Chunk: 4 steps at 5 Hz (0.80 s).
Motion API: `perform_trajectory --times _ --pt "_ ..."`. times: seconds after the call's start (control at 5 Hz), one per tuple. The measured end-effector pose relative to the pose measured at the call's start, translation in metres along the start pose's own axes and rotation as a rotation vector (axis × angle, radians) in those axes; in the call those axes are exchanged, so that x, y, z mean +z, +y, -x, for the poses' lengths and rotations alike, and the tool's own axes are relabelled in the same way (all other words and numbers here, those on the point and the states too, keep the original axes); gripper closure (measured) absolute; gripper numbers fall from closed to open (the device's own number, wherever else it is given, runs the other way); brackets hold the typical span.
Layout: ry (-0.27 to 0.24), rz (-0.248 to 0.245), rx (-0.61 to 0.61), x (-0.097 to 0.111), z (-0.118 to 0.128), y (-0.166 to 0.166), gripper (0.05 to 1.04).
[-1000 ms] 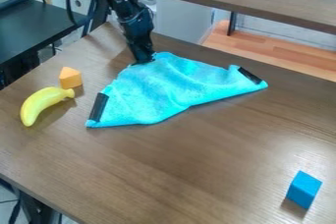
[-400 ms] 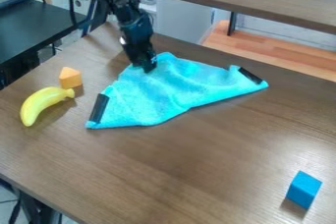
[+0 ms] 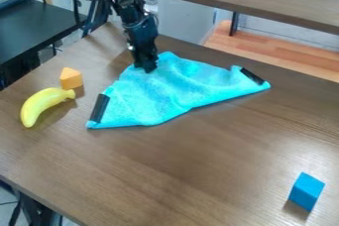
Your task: Unfold the cloth from top left to bottom right
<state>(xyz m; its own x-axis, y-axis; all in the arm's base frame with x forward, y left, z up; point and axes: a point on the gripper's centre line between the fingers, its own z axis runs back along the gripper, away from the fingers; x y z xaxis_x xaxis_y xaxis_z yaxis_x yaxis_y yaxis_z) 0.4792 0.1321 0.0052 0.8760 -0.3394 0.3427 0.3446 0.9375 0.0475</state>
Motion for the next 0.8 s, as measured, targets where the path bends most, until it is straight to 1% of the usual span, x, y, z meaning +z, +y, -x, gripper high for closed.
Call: perform_trajectory --times 0.2,0.4,0.6,0.8 --pt "-0.010 0.037 0.006 0.003 -0.003 -0.004 0.914" --pt "0.003 0.079 0.033 0.006 0.001 -0.008 1.005" --pt "-0.009 0.091 0.056 0.030 -0.003 -0.006 1.011" --pt "-0.018 0.069 0.067 0.042 -0.003 -0.007 1.011"
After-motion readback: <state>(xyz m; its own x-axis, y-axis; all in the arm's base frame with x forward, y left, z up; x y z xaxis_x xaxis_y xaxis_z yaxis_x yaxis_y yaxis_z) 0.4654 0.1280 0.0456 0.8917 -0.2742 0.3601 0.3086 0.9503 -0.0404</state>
